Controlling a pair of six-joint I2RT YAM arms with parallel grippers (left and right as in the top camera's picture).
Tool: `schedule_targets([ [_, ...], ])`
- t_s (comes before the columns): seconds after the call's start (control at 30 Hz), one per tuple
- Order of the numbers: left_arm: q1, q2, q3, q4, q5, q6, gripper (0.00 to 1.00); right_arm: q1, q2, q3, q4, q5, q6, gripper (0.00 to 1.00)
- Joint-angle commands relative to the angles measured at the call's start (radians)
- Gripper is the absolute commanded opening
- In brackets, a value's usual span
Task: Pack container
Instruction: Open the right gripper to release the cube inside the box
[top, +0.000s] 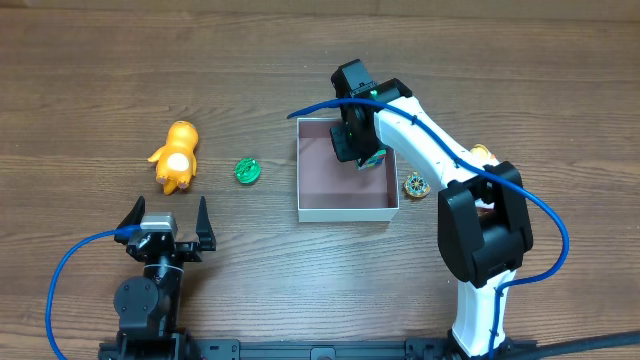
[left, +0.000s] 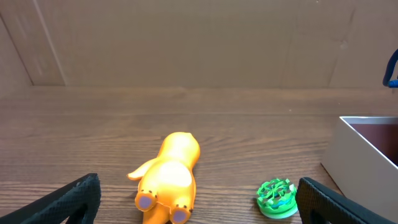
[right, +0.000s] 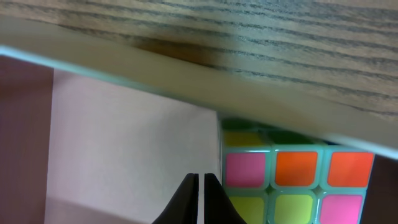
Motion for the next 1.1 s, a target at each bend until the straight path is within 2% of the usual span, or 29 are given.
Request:
schedule_targets([
  [0.0, 0.006, -0.007, -0.003, -0.001, -0.006, 0.023, 1.00, 0.005, 0.004, -0.003, 0.019, 0.018, -0.007, 0.08],
  [1.07, 0.006, -0.007, -0.003, -0.001, -0.006, 0.023, 1.00, 0.005, 0.004, -0.003, 0.071, 0.117, 0.001, 0.09],
])
